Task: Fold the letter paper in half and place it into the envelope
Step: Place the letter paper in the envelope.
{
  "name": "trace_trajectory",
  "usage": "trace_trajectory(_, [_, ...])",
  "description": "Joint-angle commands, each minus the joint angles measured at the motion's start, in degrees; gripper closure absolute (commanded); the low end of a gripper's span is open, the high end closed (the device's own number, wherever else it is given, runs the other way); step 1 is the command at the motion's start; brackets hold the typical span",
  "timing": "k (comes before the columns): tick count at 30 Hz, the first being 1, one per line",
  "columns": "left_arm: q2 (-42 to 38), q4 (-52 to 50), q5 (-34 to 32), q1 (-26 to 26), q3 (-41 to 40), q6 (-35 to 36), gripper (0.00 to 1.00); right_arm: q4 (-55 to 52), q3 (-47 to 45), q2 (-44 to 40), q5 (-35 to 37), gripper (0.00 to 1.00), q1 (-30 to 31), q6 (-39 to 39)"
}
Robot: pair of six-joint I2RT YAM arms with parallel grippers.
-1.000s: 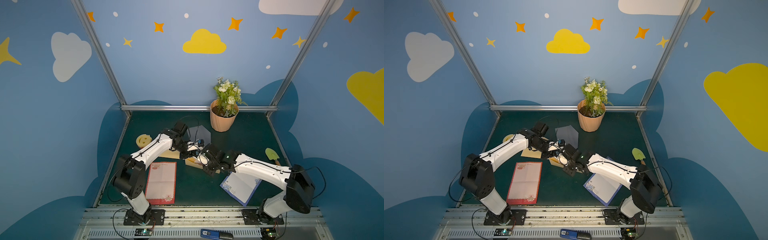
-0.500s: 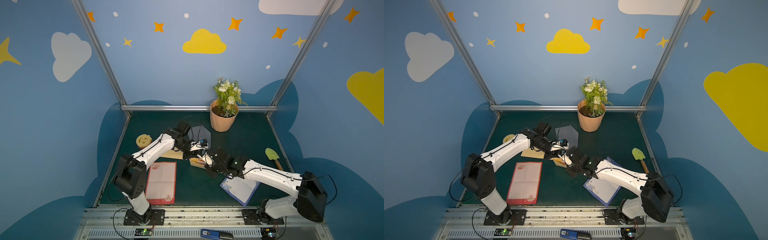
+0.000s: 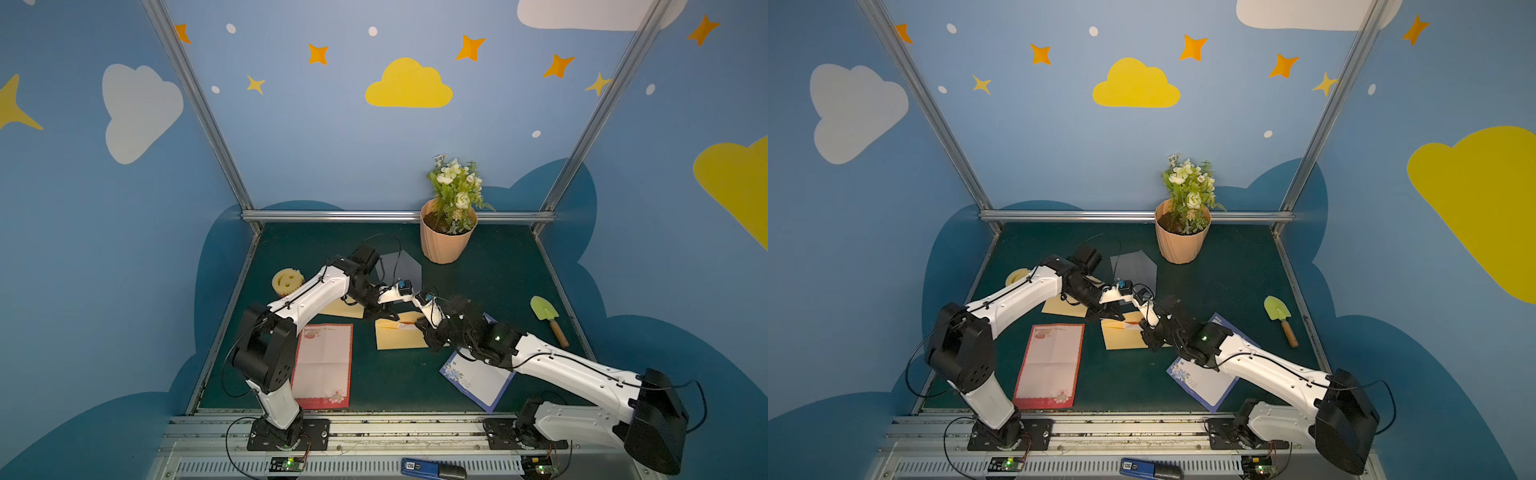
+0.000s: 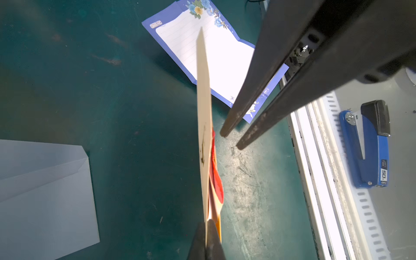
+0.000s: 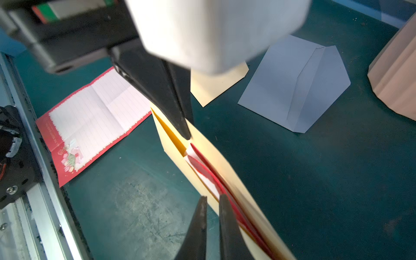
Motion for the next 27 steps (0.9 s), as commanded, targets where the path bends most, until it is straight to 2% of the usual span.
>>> trace_trajectory(1, [0.9, -1.8, 1.9, -0.1, 1.3, 0.6, 0.97, 2.1, -0.5, -0.2, -1.5, 0.88, -0.2, 1.4])
trace_trajectory(23, [1.7, -3.2, 3.8, 0.3, 2.8, 0.0, 0.97, 13.5, -4.3, 6.4, -1.3, 0.91, 0.3, 11.3])
trace_trajectory(27, [2.0, -3.0, 3.8, 0.6, 2.8, -0.4, 0.97, 14.4, -5.2, 4.6, -0.5, 0.91, 0.6, 12.1])
